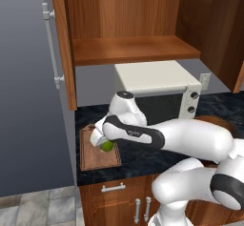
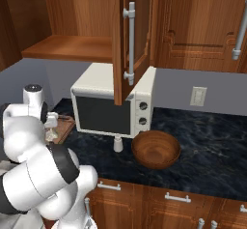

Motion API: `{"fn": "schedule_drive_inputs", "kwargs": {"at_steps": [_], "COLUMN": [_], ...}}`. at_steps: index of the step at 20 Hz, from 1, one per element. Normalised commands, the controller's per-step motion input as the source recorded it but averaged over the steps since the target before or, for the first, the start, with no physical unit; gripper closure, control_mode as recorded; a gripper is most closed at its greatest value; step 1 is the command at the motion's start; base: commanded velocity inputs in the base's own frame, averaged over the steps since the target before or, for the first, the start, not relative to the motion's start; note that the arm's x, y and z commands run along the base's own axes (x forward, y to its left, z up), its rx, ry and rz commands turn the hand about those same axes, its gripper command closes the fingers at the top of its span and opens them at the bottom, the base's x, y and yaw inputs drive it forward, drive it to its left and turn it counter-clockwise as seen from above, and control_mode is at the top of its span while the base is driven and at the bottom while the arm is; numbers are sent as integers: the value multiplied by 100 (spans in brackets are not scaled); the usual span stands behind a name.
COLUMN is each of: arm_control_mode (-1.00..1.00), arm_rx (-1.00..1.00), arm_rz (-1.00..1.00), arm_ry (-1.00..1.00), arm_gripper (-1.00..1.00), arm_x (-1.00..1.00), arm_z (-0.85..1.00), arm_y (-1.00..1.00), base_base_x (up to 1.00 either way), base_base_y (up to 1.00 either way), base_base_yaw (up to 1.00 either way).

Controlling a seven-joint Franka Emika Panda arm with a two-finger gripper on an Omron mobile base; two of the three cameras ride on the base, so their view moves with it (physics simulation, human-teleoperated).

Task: Open the cabinet. Place the bowl and condiment on the counter. Then place the lime and garlic on the cutting board.

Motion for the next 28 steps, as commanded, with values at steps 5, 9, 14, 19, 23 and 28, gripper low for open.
{"fn": "schedule_drive_inputs", "kwargs": {"at_steps": [5, 9, 14, 19, 23, 28], "arm_control_mode": [-100, -100, -100, -100, -100, -100], "arm_rx": [0, 0, 0, 0, 0, 0], "arm_rz": [21, 17, 18, 13, 10, 10], "arm_ry": [0, 0, -1, -1, -7, -8], "arm_gripper": [100, 100, 100, 100, 100, 100], "arm_x": [16, 9, 10, 35, 38, 21], "arm_z": [-28, -35, -39, -18, -9, -20], "arm_y": [35, 9, 7, 7, 1, 0], "base_base_x": [0, 0, 0, 0, 0, 0], "base_base_y": [0, 0, 0, 0, 0, 0], "base_base_yaw": [0, 0, 0, 0, 0, 0]}}
